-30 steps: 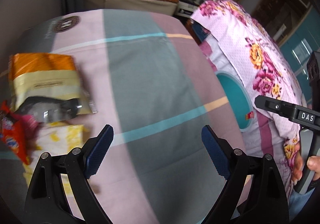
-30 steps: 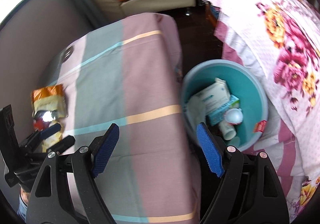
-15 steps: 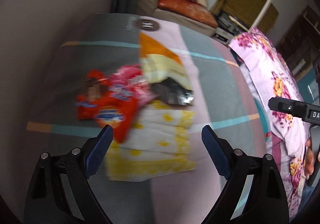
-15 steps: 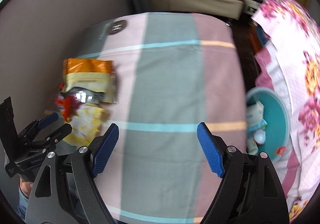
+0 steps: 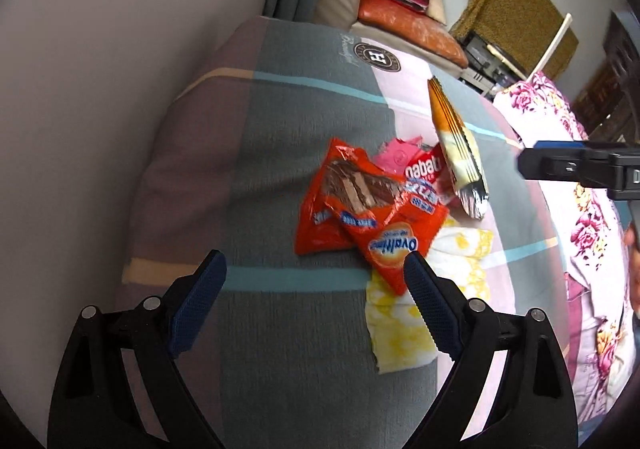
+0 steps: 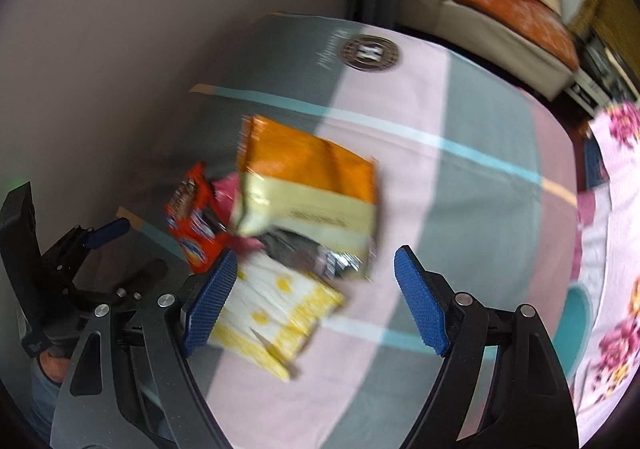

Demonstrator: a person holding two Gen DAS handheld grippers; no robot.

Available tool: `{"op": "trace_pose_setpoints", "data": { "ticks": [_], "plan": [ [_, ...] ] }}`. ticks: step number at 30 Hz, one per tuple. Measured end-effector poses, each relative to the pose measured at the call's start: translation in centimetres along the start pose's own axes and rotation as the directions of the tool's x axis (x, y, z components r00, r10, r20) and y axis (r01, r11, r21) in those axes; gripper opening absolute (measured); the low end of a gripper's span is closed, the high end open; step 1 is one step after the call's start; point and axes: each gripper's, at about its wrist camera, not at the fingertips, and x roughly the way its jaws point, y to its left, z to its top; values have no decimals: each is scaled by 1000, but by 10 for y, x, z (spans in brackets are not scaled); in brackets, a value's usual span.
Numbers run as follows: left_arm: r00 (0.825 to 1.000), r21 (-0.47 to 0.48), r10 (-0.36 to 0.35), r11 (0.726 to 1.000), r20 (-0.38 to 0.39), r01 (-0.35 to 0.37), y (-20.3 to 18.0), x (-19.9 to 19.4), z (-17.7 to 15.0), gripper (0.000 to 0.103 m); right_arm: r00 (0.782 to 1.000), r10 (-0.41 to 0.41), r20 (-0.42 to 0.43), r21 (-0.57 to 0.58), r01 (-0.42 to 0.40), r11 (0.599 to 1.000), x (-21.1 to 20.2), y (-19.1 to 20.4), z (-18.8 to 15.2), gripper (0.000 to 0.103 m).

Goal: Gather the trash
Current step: 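Move both tools back to the bed toward the snack wrappers, then grasp the red Ovaltine wrapper with the left gripper while the right gripper grasps the orange chip bag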

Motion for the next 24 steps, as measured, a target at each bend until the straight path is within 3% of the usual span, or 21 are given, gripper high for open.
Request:
{"op": "trace_pose_setpoints", "data": {
  "ticks": [11, 21, 22, 24],
  "plan": [
    [995, 109, -97, 989, -35, 100, -14, 16, 9, 91, 997, -40, -68, -40, 37, 999, 49, 36, 46, 77],
    [988, 133, -113, 983, -100, 126, -33, 52, 23, 91, 993, -27, -118, 25, 31, 999, 62, 8, 44, 77],
    [988, 138, -115, 982, -107, 129, -36, 56, 23, 91, 993, -25, -117, 31, 29, 999, 61, 5, 42, 75],
    [987, 142, -114, 981, -115, 130, -41, 61, 23, 91, 993, 0, -115, 43, 5, 999, 61, -4, 38, 60]
  ]
}}
